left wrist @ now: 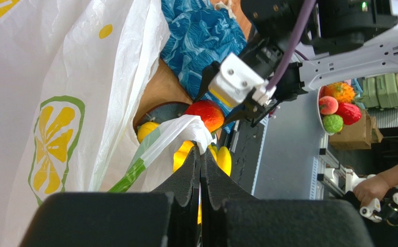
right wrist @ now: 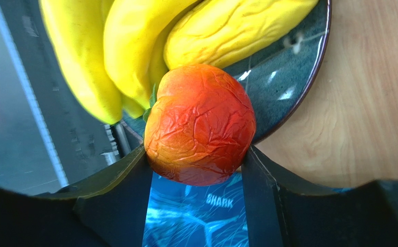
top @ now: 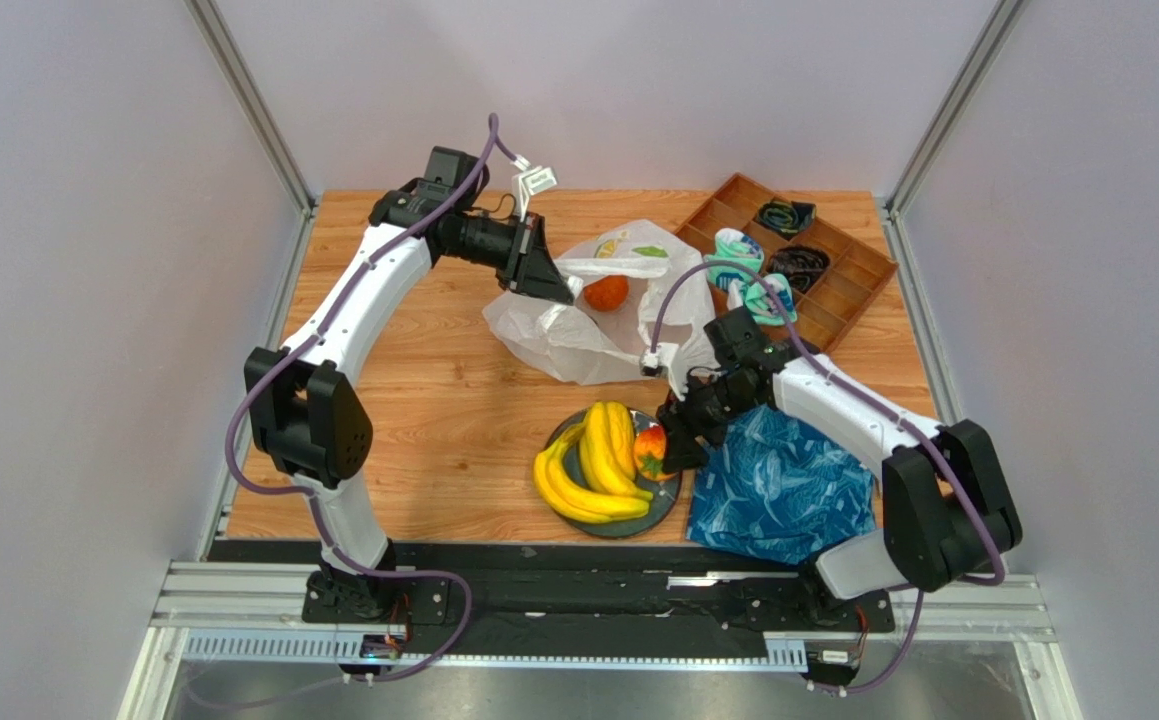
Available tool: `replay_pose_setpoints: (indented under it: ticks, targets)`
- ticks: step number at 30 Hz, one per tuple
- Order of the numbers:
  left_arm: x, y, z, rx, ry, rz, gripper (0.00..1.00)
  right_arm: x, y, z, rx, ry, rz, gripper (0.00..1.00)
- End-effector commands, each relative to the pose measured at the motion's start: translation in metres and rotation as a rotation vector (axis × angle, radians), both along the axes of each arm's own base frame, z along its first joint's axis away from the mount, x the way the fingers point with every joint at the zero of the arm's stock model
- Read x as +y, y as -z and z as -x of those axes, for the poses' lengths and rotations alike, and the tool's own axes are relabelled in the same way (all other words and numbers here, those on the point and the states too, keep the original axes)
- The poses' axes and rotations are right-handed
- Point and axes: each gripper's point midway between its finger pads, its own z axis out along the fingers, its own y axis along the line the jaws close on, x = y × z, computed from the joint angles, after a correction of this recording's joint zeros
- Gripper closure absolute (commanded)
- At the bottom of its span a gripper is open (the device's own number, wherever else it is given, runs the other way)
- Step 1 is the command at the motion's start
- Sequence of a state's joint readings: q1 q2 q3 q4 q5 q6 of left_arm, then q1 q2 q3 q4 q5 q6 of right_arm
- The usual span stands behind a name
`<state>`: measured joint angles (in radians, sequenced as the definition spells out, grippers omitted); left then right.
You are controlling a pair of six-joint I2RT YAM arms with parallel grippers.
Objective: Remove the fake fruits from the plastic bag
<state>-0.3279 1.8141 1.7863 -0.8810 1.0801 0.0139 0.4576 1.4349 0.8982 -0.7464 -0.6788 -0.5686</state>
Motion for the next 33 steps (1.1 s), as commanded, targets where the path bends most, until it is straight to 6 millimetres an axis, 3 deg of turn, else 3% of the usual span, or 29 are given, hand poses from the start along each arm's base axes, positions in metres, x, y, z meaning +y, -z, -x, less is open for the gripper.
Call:
replay_pose_setpoints:
  ticks: [1,2,3,8,14,16,17,18,22,27,29,33]
  targets:
    - [-0.001,-0.007,0.011,-0.011,0.035,0.028,1.00,0.000,-0.031,0.019,0.201,-0.067,-0.139,0.57]
    - [-0.001,-0.006,0.011,-0.004,0.037,0.030,1.00,0.001,-0.038,0.013,0.170,-0.127,-0.165,0.56]
    - [-0.001,-0.003,0.011,0.009,0.036,0.027,1.00,-0.007,-0.039,0.028,0.275,-0.134,-0.151,0.57]
    - [-0.003,0.006,0.008,0.029,0.036,0.020,1.00,-0.010,-0.041,0.036,0.510,-0.197,-0.203,0.56]
    - [-0.004,0.009,0.003,0.022,0.034,0.004,1.00,-0.005,-0.027,0.027,0.556,-0.221,-0.226,0.51]
    - [-0.004,0.010,0.002,0.020,0.035,-0.001,1.00,-0.005,-0.022,0.024,0.568,-0.222,-0.212,0.46]
    - [-0.004,0.011,0.002,0.023,0.035,-0.002,1.00,-0.005,-0.019,0.023,0.580,-0.216,-0.209,0.34]
    - [-0.004,0.012,0.002,0.026,0.036,-0.003,1.00,-0.005,-0.019,0.022,0.584,-0.215,-0.204,0.01]
    - [-0.006,0.011,0.002,0.028,0.042,0.004,1.00,-0.007,-0.025,0.018,0.565,-0.191,-0.198,0.00]
    - [-0.009,0.001,-0.006,-0.003,0.033,0.015,1.00,-0.022,-0.037,-0.003,0.444,-0.133,-0.146,0.00]
    - [-0.010,-0.003,-0.009,-0.016,0.029,0.023,1.00,-0.030,-0.049,-0.021,0.341,-0.078,-0.128,0.00]
    - [-0.014,-0.014,-0.014,-0.049,0.030,0.045,1.00,-0.042,-0.078,-0.038,0.138,-0.063,-0.081,0.00]
